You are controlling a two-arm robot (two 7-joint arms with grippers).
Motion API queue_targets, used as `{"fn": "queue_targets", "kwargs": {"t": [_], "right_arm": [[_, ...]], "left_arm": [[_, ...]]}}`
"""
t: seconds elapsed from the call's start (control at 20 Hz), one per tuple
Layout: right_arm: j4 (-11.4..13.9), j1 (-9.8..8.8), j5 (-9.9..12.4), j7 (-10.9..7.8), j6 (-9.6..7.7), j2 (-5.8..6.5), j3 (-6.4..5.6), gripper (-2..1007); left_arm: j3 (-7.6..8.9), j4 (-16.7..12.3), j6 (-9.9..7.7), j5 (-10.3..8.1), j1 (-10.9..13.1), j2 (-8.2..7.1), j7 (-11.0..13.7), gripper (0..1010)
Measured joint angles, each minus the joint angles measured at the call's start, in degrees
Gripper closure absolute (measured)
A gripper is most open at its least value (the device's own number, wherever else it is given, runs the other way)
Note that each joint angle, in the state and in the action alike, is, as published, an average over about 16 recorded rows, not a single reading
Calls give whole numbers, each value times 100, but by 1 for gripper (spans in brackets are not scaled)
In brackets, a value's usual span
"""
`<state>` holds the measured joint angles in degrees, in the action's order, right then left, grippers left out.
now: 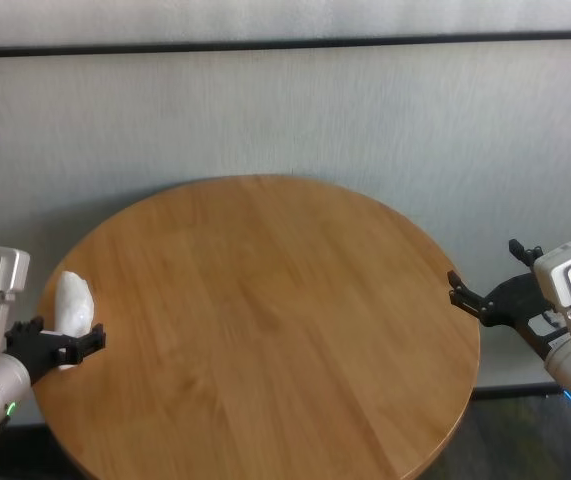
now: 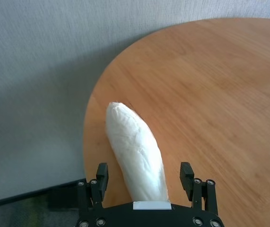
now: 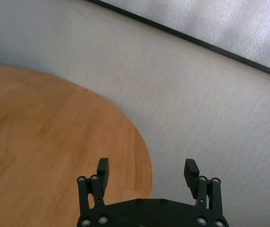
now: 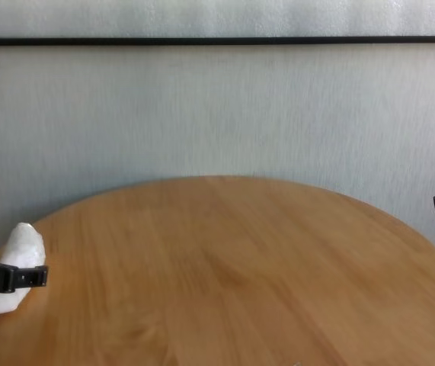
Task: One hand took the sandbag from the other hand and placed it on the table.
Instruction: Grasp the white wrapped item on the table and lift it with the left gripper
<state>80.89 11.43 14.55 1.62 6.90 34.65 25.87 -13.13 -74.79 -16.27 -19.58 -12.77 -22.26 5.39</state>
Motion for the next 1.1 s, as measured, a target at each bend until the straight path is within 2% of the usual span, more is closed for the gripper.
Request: {"fn": "queue_targets", "kwargs": {"t": [1.1], "right_arm": [[0, 0, 0, 0, 0, 0, 0, 4]], "left_arm": [[93, 143, -119, 111, -56, 108, 188, 20]]}}
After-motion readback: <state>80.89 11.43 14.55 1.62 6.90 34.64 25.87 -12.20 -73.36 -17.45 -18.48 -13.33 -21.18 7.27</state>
